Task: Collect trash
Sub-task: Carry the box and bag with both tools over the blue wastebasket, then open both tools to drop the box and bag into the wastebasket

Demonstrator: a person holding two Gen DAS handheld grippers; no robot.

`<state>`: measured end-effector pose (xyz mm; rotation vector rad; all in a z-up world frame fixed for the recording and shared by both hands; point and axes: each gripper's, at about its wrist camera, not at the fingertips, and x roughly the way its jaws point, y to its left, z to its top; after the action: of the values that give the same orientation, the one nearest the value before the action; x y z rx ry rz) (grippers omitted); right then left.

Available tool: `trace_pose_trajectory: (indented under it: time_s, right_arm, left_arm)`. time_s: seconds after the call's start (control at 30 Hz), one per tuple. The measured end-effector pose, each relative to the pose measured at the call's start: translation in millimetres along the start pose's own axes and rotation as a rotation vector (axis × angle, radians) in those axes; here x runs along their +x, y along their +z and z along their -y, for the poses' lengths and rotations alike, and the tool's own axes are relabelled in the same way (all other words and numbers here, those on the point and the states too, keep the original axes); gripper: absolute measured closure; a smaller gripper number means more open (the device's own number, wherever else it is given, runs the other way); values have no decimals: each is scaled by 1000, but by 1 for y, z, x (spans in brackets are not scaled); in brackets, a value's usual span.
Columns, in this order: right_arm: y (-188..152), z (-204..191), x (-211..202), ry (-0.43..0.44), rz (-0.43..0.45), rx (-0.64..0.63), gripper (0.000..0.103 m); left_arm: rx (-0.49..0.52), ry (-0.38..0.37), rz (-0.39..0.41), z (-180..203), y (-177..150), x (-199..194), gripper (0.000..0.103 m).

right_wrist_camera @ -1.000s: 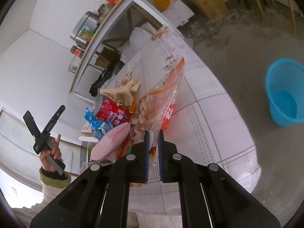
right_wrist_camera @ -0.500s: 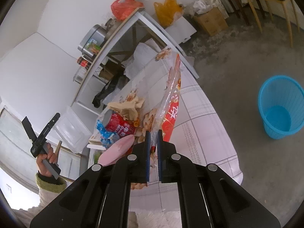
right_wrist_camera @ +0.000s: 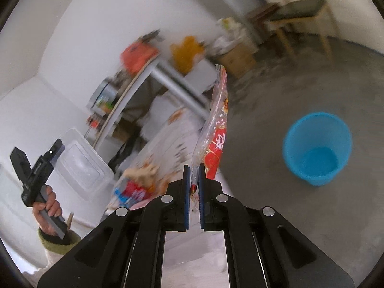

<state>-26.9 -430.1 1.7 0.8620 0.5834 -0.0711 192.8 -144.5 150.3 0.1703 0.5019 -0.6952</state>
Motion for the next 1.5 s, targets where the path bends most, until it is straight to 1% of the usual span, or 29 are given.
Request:
trace_pose_trajectory:
  time_s: [0.07, 0.1, 0.13, 0.2, 0.23, 0.27, 0.3, 0.37, 0.4, 0.43, 0.5, 0.53, 0.57, 0.6, 0.63, 0.67, 0.7, 0.8, 0.9, 1.0, 1.1, 1.13, 1.23, 1.3, 1.37, 1.4, 1.5]
  right_arm:
    - [5, 27, -3, -52, 17, 53, 98]
    - [6, 36, -1, -70, 19, 72, 98]
    - [8, 48, 1, -91, 21, 95, 98]
    - [13, 80, 13, -151, 23, 154, 98]
    - [15, 94, 20, -167, 17, 180, 98]
    - [16, 104, 28, -179, 12, 198, 98]
    - [18, 119, 38, -198, 8, 227, 98]
    - [23, 140, 57, -229, -4, 256, 98]
    - [26, 150, 66, -246, -4, 270, 98]
    - [31, 161, 79, -262, -12, 273, 97]
    - [40, 176, 95, -286, -14, 282, 93]
    - [46, 184, 106, -298, -20, 280, 92]
    - [49, 191, 115, -306, -28, 279, 87]
    - [52, 198, 123, -322, -37, 276, 78]
    - [55, 207, 132, -368, -40, 268, 56]
    - [51, 211, 132, -399, -35, 264, 49]
    - [48, 216, 133, -427, -30, 259, 49]
    - [39, 225, 129, -439, -22, 282, 49]
    - [29, 219, 113, -441, -3, 272, 49]
    - [22, 205, 97, -451, 13, 234, 49]
    - [18, 189, 77, -468, 33, 179, 44]
    - [20, 185, 75, -474, 39, 162, 41]
    - [16, 152, 54, -511, 67, 60, 32]
    - [15, 132, 42, -528, 89, -3, 24]
    - [12, 105, 29, -555, 123, -77, 11]
    - [10, 92, 24, -578, 139, -113, 8]
    - [2, 52, 14, -626, 167, -220, 8]
  left_arm:
    - [10, -77, -68, 35, 4, 42, 60]
    - [20, -121, -136, 62, 3, 77, 60]
    - [26, -143, -188, 80, 0, 104, 60]
    - [55, -150, -297, 117, -11, 159, 60]
    - [85, -142, -369, 141, -22, 197, 60]
    - [101, -138, -416, 155, -31, 223, 60]
    - [112, -134, -478, 174, -44, 257, 60]
    - [112, -131, -559, 198, -63, 304, 60]
    - [103, -129, -575, 200, -70, 316, 60]
    - [100, -130, -597, 210, -79, 336, 60]
    - [97, -144, -613, 223, -89, 359, 59]
    - [76, -163, -618, 232, -94, 371, 57]
    - [67, -174, -630, 238, -97, 381, 44]
    - [61, -171, -636, 243, -99, 390, 30]
    - [56, -162, -633, 243, -101, 393, 25]
    - [53, -159, -627, 241, -101, 395, 20]
    - [53, -157, -620, 240, -99, 399, 20]
    - [56, -162, -608, 239, -98, 394, 19]
    - [63, -181, -563, 229, -89, 375, 18]
    - [66, -217, -529, 221, -78, 349, 18]
    - [51, -250, -483, 206, -62, 312, 18]
    - [48, -258, -469, 201, -58, 299, 18]
    - [35, -288, -433, 184, -47, 252, 18]
    - [1, -314, -410, 169, -42, 215, 15]
    - [-41, -327, -398, 156, -42, 185, 15]
    - [-67, -335, -392, 150, -43, 169, 15]
    - [-140, -335, -373, 124, -52, 115, 14]
